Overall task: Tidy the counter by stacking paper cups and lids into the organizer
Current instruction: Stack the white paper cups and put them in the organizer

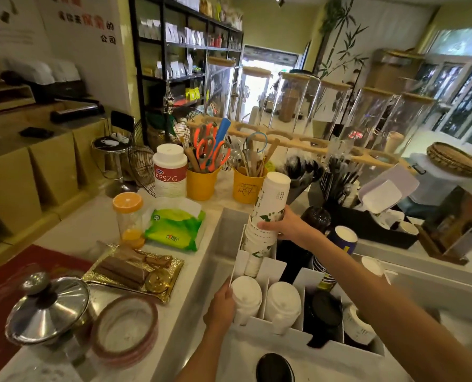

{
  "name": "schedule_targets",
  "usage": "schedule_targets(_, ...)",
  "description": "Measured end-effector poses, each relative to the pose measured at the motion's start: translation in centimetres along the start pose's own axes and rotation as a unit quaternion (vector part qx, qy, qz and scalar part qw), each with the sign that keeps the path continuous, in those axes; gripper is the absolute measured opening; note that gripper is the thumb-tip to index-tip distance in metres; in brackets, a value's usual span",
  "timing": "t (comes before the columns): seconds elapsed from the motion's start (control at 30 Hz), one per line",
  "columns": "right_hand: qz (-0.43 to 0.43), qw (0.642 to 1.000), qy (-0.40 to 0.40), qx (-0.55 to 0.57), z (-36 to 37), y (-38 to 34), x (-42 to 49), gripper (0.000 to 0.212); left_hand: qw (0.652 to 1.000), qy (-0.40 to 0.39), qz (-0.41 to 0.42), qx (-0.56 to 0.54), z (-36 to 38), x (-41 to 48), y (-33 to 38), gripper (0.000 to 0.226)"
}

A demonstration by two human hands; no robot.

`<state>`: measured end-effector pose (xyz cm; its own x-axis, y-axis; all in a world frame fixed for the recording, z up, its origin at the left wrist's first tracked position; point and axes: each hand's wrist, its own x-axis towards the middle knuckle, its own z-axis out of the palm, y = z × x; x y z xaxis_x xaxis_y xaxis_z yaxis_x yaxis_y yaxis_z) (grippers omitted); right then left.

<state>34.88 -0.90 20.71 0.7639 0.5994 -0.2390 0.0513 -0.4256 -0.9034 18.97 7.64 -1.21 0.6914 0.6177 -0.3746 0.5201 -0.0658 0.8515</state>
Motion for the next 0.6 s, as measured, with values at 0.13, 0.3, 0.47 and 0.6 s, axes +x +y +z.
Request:
schedule_targets(0.13, 0.001, 1.000, -0.011, 0.017, 0.6, 1.2, 0.2, 0.084, 1.000, -0.019, 0.003, -0.004, -0.3, 0.1, 0.1, 0.042)
schedule_targets(0.3, -0.014, 1.000, -0.006, 0.013, 1.4, 3.0, 0.8, 0.083, 0.999, -0.027, 0.011, -0.020, -0.4, 0.0, 0.2, 0.042)
schedule_targets(0.47, -0.002, 1.000, 0.008, 0.003, 2.0, 4.4, 1.1, 0.084, 0.999, -0.029, 0.008, -0.029, -0.4, 0.0, 0.2, 0.042)
schedule_targets(0.6, 0.008, 1.000, 0.003, 0.013, 1.8, 4.8, 1.2, 0.090, 0.999, -0.026, 0.011, -0.031, -0.3, -0.1, 0.1, 0.042)
